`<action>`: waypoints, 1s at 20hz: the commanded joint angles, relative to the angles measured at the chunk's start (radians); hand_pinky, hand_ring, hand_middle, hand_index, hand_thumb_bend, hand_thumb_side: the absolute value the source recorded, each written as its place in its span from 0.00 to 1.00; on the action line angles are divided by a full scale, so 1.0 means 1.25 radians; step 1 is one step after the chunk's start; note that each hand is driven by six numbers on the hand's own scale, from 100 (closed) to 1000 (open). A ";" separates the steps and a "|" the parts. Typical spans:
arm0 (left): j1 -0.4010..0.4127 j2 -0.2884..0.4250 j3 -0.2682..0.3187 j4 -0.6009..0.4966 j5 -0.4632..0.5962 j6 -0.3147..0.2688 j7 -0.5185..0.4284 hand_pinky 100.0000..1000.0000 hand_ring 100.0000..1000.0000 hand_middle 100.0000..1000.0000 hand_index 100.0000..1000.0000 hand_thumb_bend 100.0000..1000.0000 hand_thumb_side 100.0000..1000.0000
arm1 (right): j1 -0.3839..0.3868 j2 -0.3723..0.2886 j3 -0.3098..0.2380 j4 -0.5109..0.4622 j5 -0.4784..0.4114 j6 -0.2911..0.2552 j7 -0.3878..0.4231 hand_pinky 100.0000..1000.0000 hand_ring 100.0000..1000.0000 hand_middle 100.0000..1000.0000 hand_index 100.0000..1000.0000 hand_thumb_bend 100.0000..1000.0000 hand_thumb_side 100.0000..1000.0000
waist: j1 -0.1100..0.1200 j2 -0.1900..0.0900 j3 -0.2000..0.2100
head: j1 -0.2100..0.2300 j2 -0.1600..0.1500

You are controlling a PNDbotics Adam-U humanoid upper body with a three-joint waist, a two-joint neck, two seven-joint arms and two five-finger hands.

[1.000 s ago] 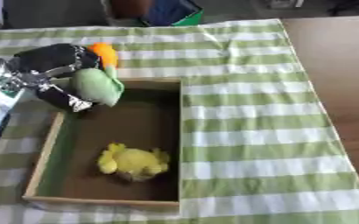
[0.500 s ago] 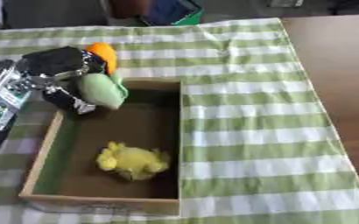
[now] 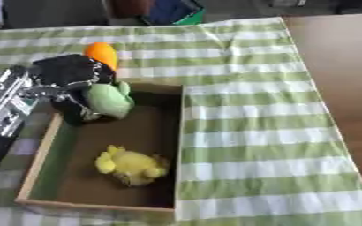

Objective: Pick up objects on the table and place them in the box.

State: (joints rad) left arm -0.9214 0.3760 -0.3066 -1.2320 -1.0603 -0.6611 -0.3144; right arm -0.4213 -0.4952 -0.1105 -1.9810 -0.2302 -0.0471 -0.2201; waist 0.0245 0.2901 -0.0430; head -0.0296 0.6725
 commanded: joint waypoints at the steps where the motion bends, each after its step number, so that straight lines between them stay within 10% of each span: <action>1: -0.018 0.039 -0.014 -0.073 0.013 -0.008 0.013 0.28 0.52 0.46 0.60 0.00 0.16 | -0.003 -0.012 -0.008 -0.015 0.004 0.003 -0.001 0.70 0.72 0.56 0.84 0.00 0.86 | 0.000 -0.020 0.004 | -0.007 0.006; 12: -0.017 0.049 -0.046 -0.155 0.008 -0.019 -0.022 0.31 0.56 0.48 0.61 0.00 0.16 | -0.002 -0.009 -0.007 -0.015 0.001 0.002 0.000 0.70 0.72 0.56 0.84 0.00 0.86 | -0.007 -0.021 0.005 | -0.011 0.004; 16: -0.012 0.042 -0.033 -0.132 0.004 -0.004 -0.012 0.61 0.78 0.50 0.61 0.00 0.16 | -0.001 -0.008 -0.009 -0.015 0.001 0.004 -0.001 0.70 0.71 0.56 0.84 0.00 0.86 | -0.010 -0.019 0.006 | -0.011 0.000; 20: -0.006 0.037 -0.019 -0.099 0.007 0.015 -0.006 0.65 0.80 0.49 0.60 0.00 0.16 | 0.000 -0.008 -0.010 -0.015 0.003 0.004 0.000 0.70 0.71 0.56 0.84 0.00 0.86 | -0.012 -0.015 0.006 | -0.012 -0.002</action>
State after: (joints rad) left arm -0.9147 0.4129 -0.3493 -1.3557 -1.0526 -0.6514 -0.3255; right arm -0.4134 -0.4879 -0.1110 -1.9810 -0.2298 -0.0425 -0.2204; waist 0.0131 0.2898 -0.0355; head -0.0428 0.6761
